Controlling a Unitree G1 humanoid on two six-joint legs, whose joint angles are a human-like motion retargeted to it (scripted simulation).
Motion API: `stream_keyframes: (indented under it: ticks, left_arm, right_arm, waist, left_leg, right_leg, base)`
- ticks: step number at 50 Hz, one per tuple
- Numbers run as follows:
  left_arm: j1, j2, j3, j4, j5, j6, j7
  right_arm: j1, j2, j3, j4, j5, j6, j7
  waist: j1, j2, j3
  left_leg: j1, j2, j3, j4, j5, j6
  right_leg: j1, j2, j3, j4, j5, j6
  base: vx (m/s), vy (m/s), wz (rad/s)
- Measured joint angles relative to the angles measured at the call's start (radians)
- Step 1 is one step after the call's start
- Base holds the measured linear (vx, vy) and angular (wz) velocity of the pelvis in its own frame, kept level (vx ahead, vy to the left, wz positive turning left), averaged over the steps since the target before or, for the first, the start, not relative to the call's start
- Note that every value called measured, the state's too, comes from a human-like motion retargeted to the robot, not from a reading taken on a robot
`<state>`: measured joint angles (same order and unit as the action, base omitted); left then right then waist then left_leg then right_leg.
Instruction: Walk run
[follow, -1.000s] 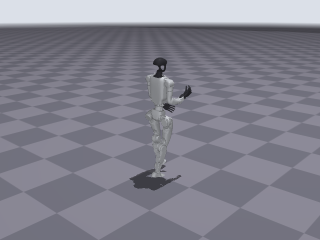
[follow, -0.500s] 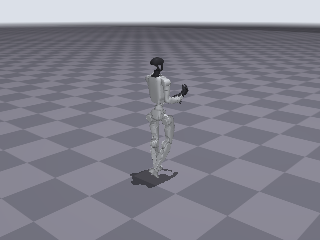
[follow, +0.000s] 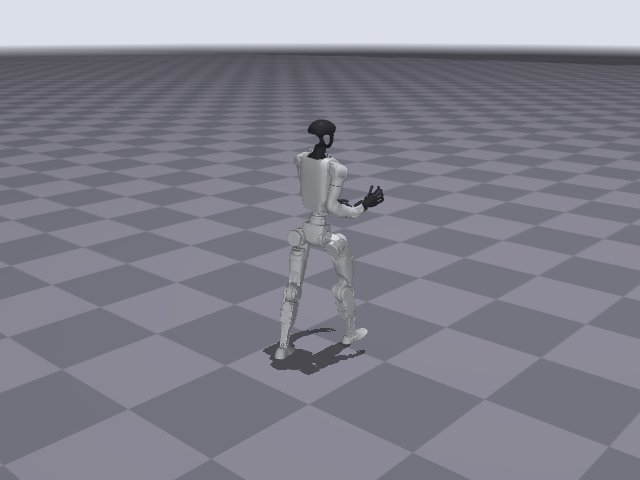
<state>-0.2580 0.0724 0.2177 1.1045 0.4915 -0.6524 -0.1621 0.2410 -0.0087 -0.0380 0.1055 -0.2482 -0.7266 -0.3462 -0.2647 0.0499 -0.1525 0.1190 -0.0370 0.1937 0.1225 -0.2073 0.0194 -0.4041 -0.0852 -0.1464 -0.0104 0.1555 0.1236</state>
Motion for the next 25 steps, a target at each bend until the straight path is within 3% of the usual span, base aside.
stream_keyframes:
  ticks: [2,7,10,14,17,20,25]
  left_arm:
    - [0.003,0.025,0.051,0.053,0.05,-0.002,0.047]
    - [0.042,0.076,0.136,0.229,0.153,-0.044,0.223]
    - [0.063,0.115,0.181,0.334,0.175,-0.015,0.261]
    - [0.142,0.14,0.225,0.401,0.223,0.044,0.264]
    - [0.227,0.133,0.26,0.433,0.267,0.072,0.29]
    - [0.322,0.121,0.276,0.461,0.299,0.096,0.319]
    - [0.47,0.073,0.338,0.518,0.35,0.161,0.361]
  right_arm:
    - [0.009,0.002,-0.004,-0.005,-0.006,-0.007,-0.01]
    - [0.008,0.003,-0.022,0.001,-0.016,-0.021,-0.014]
    - [-0.015,-0.007,-0.019,0.002,-0.02,-0.023,-0.036]
    - [-0.058,-0.024,-0.031,0.014,-0.045,-0.032,-0.076]
    - [-0.082,-0.034,-0.04,0.022,-0.058,-0.034,-0.096]
    - [-0.097,-0.038,-0.042,0.024,-0.061,-0.034,-0.128]
    - [-0.116,-0.038,-0.059,0.026,-0.089,-0.03,-0.181]
  waist:
    - [-0.011,0.01,-0.011]
    - [-0.005,-0.01,-0.009]
    - [0.004,-0.046,-0.001]
    - [0.015,-0.062,0.007]
    - [0.07,-0.077,0.01]
    - [0.104,-0.08,0.018]
    - [0.159,-0.075,0.04]
  left_leg:
    - [0.0,0.019,-0.003,0.045,0.105,-0.048]
    - [-0.075,0.059,0.022,0.335,0.494,-0.129]
    - [-0.182,0.114,0.104,0.605,0.651,-0.094]
    - [-0.341,0.164,0.12,0.771,0.466,-0.033]
    - [-0.483,0.112,0.082,0.758,0.345,-0.017]
    - [-0.584,0.089,0.067,0.625,0.261,0.023]
    - [-0.672,0.083,0.09,0.268,0.231,0.109]
  right_leg:
    - [0.028,0.015,-0.007,-0.003,0.034,-0.019]
    - [0.107,0.015,0.029,0.018,0.01,-0.11]
    - [0.166,0.008,-0.011,0.017,-0.025,-0.152]
    - [0.226,0.032,-0.017,0.015,-0.071,-0.199]
    - [0.256,0.059,0.022,0.013,-0.097,-0.236]
    - [0.289,0.092,0.047,0.016,-0.131,-0.27]
    - [0.356,0.154,0.082,0.016,-0.188,-0.313]
  base:
    - [0.71,-0.39,0.3]
    - [0.67,-0.33,0.1]
    - [0.63,-0.36,0.01]
    - [0.57,-0.31,0.04]
    - [0.48,-0.19,-0.74]
    - [0.55,-0.21,-0.49]
    - [0.59,-0.17,-0.41]
